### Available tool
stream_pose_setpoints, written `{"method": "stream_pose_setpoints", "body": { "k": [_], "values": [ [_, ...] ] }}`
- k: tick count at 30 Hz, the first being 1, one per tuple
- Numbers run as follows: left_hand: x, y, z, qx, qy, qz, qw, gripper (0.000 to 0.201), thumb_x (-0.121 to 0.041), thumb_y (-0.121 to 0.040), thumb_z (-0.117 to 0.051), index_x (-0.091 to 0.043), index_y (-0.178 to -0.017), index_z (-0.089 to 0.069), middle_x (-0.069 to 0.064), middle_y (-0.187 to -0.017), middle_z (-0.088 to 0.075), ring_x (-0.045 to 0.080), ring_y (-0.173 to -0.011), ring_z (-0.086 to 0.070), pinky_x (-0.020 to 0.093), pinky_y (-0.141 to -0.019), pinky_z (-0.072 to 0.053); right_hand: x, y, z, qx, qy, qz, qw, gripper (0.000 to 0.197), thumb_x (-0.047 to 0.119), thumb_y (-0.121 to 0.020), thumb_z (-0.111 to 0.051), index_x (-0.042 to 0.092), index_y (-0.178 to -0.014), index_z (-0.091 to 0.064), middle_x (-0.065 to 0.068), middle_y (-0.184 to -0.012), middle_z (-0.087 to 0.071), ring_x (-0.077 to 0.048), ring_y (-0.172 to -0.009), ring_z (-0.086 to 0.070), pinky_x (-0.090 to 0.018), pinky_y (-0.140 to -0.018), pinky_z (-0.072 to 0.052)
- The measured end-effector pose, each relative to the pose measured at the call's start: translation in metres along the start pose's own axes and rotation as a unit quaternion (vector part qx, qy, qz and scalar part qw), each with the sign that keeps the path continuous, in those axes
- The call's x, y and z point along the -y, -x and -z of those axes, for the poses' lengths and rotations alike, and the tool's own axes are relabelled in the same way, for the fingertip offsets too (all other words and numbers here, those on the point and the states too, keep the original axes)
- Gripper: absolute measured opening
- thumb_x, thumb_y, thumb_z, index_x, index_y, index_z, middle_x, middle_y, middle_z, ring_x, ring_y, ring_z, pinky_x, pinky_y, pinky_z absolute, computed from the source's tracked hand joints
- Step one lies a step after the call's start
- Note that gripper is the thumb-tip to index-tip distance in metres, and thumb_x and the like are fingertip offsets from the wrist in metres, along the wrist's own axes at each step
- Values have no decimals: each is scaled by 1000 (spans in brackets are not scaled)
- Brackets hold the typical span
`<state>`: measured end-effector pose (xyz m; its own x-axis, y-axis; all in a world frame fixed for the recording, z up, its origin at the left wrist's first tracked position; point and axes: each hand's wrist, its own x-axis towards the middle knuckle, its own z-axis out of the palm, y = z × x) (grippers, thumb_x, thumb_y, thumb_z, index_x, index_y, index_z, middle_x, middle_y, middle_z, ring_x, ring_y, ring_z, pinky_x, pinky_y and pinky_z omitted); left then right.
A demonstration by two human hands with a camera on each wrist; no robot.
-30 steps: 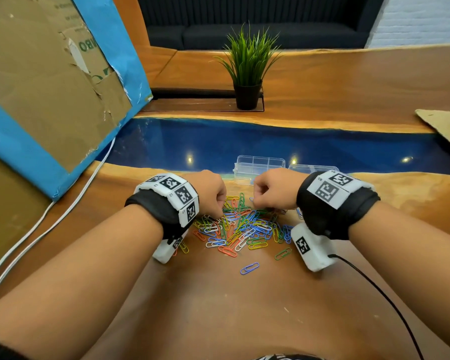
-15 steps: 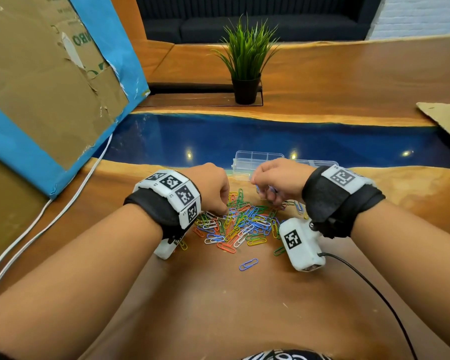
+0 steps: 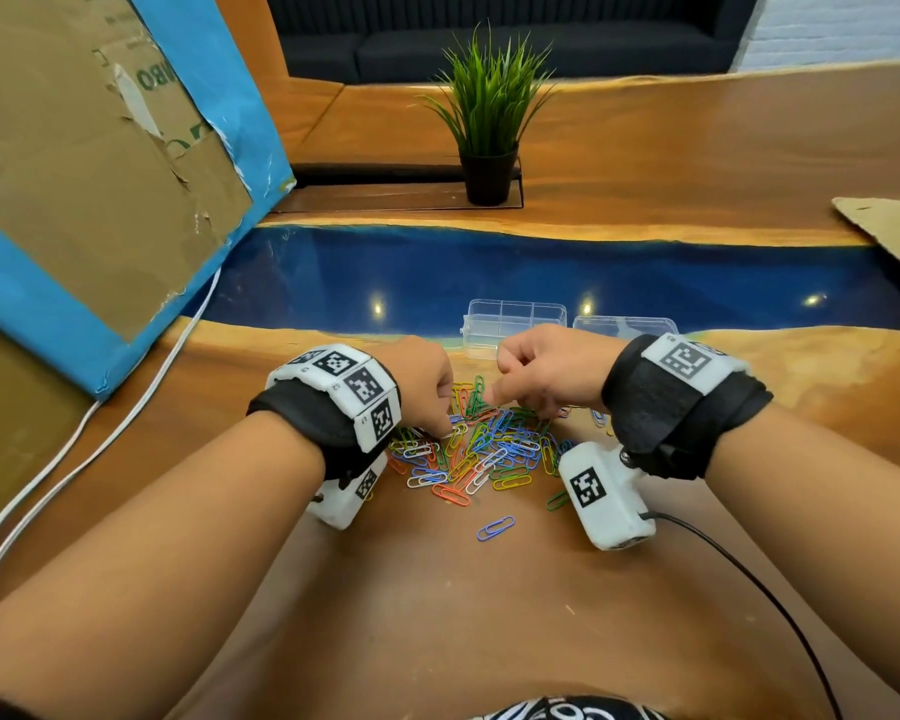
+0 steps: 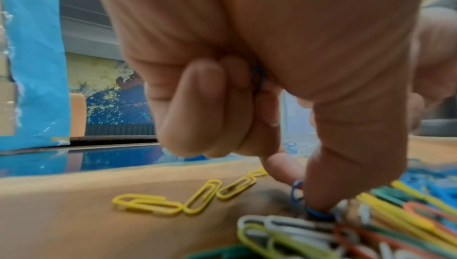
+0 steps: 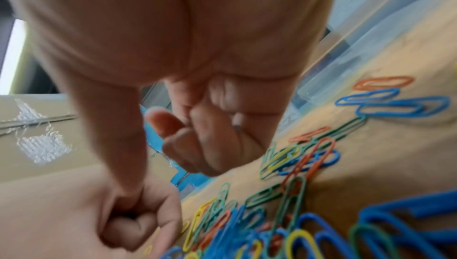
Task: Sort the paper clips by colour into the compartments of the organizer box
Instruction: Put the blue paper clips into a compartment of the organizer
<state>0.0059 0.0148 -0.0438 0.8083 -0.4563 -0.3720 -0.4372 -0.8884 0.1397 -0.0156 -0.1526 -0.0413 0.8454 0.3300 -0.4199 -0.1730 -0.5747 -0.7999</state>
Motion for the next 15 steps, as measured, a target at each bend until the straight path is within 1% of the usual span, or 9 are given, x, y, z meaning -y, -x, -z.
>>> {"method": "stream_pose_setpoints", "body": {
  "k": [1,3,5,7,8,9,11,13,15],
  "values": [
    [2,1,1,-4,8,-1,1000,11,-24,-71,-73,-20,-66,-64,-10,-57,-54,6,-55,-50,19,-49,-40,0,0,0,-12,32,10,999,42,7,-80,-71,18,-57,-37,1,-51,-39,-14,-46,-36,-24,-44,-31],
    [6,3,4,-14,23,3,1000,17,-25,-72,-72,-21,-61,-59,-11,-57,-54,4,-56,-49,20,-50,-40,0,-1,-1,-32,123,29,991,30,9,-78,-73,19,-62,-49,4,-54,-47,-14,-50,-41,-27,-50,-37],
    [9,5,8,-20,39,9,999,22,-29,-74,-71,-22,-61,-54,-10,-57,-53,4,-56,-47,22,-51,-38,2,-1,-3,-31,221,30,974,13,15,-77,-74,22,-75,-63,9,-59,-53,-13,-57,-50,-30,-61,-45],
    [9,6,11,-24,62,12,998,25,-29,-76,-67,-20,-62,-48,-7,-57,-50,8,-54,-46,22,-51,-36,4,-1,-7,-22,310,28,950,12,21,-75,-75,25,-86,-70,10,-61,-55,-16,-67,-59,-30,-69,-49],
    [8,6,12,-22,86,13,996,26,-27,-78,-64,-20,-62,-45,-5,-56,-49,11,-51,-47,23,-51,-36,5,-1,-9,-19,335,28,942,13,23,-74,-76,26,-87,-71,10,-61,-54,-19,-71,-62,-29,-68,-51],
    [6,7,13,-17,113,14,993,27,-24,-80,-61,-19,-61,-42,-3,-54,-48,14,-49,-49,23,-51,-37,6,-2,-11,-21,352,31,935,13,24,-75,-76,25,-87,-72,10,-61,-54,-20,-73,-63,-28,-66,-50],
    [2,8,14,-14,156,14,987,28,-18,-82,-55,-18,-60,-37,-1,-52,-45,19,-47,-54,24,-51,-37,9,-3,-13,-22,385,36,922,9,24,-77,-73,21,-86,-73,8,-66,-58,-16,-74,-59,-24,-61,-45],
    [-2,8,13,-12,189,20,982,30,-12,-82,-51,-18,-57,-35,-2,-50,-40,21,-45,-55,24,-51,-35,10,-3,-13,-18,408,42,912,9,25,-81,-69,19,-86,-73,5,-74,-61,-14,-76,-57,-23,-64,-43],
    [-4,6,12,-8,226,28,974,30,-3,-80,-45,-17,-56,-34,-1,-49,-37,20,-39,-51,24,-49,-32,8,-2,-13,-18,420,53,906,10,25,-84,-65,17,-86,-72,5,-74,-61,-14,-76,-55,-24,-68,-42]
  ]
}}
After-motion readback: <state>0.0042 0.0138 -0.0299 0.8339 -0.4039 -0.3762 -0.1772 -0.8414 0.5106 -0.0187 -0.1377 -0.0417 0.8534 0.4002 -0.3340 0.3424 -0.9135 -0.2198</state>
